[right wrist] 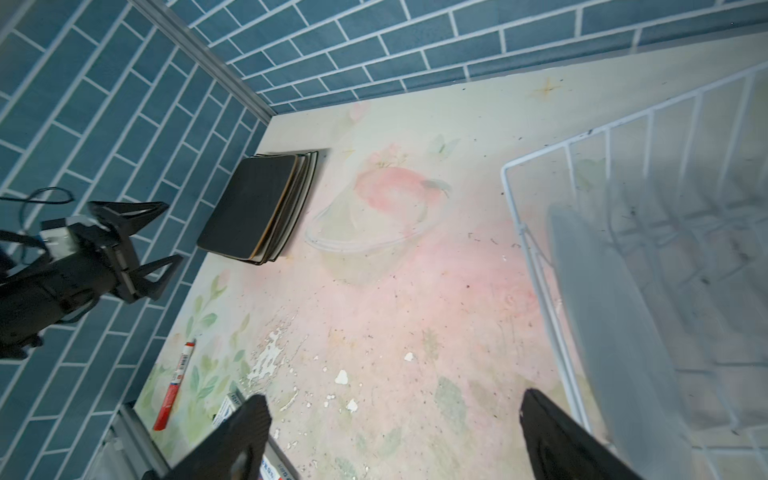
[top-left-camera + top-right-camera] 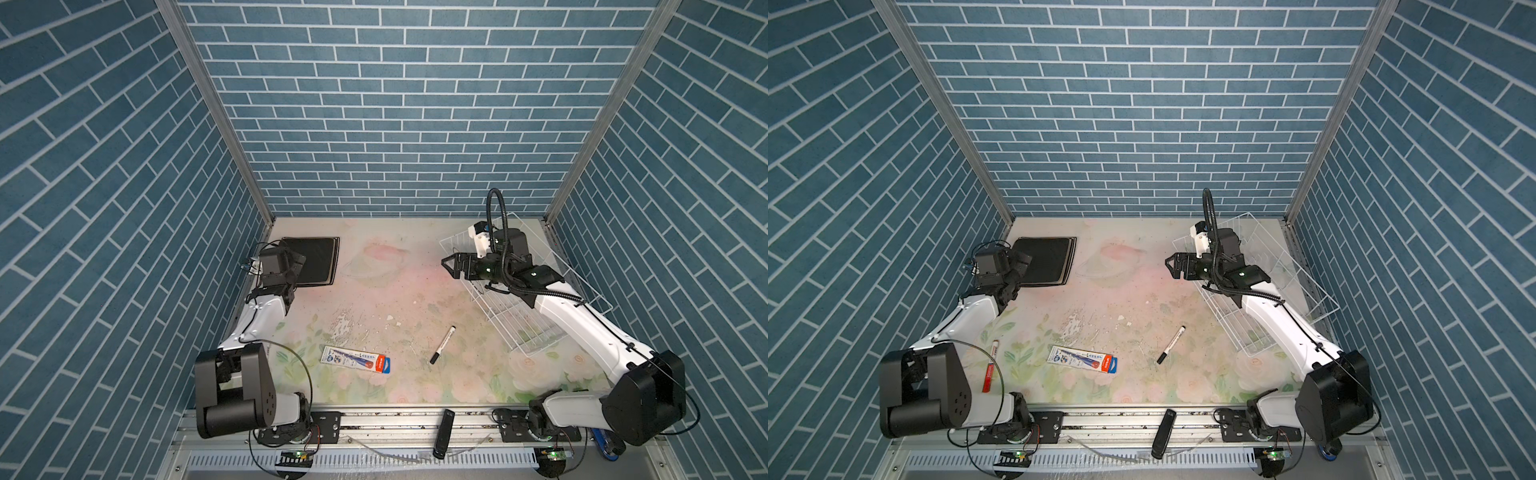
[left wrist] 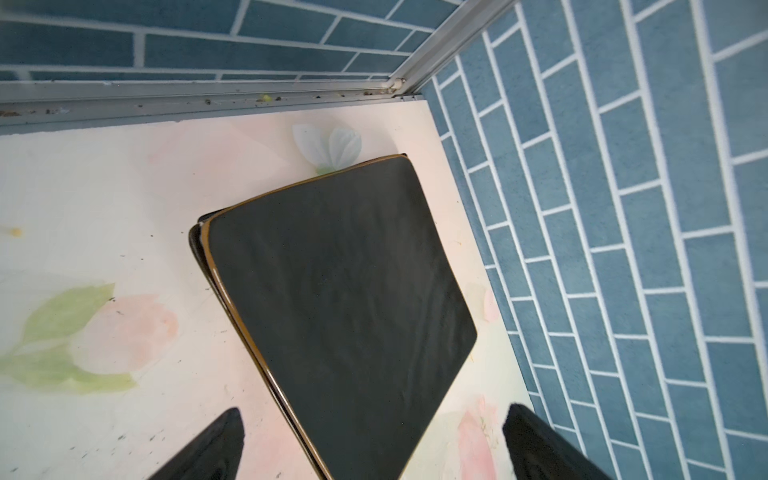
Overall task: Unload the plates from the dish rack
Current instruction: 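Raise the open left gripper up and away from the plate stack, then lower the right gripper onto the white plate's rim while the left gripper advances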
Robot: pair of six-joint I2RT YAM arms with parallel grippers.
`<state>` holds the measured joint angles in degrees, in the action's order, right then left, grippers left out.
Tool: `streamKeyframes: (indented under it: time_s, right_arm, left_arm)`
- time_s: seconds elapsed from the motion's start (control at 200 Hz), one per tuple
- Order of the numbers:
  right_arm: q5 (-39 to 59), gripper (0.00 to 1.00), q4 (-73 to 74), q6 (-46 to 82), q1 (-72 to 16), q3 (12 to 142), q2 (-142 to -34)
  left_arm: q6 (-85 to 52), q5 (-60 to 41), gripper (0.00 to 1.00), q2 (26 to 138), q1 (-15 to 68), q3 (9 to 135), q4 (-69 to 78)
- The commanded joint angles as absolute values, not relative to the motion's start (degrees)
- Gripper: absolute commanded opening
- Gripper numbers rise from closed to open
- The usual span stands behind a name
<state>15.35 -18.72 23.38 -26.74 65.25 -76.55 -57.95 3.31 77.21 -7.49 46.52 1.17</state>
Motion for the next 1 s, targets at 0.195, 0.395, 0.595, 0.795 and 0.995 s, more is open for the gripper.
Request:
streamKeyframes:
  time_s: [0.195,0.395,0.595,0.795,0.995]
  right_arm:
    - [-4.0,0.94,-35.2,14.7,-27.9,71.7,-75.2]
    - [-11.5,0.93,-41.2,11.9,-29.1,73.4,-77.1]
    - [-17.9,0.92,-45.9,12.0,-30.4,75.6,-80.3]
    - [-20.7,0.92,-47.5,11.3,-31.4,77.2,-82.6]
    - [-25.6,0.88,-49.6,11.5,-32.7,79.2,-85.2]
  left_arm:
    - [-41.0,-4.4,1.00,69.8,-0.8,43.4,9.9]
    - [-36.5,-2.4,1.00,68.0,8.3,44.5,7.6]
    - [-34.9,-3.3,1.00,67.7,15.4,43.3,8.8]
    - [-33.3,-3.6,1.00,68.7,21.1,42.6,8.4]
    - [-34.8,-2.8,1.00,69.8,24.0,40.8,9.9]
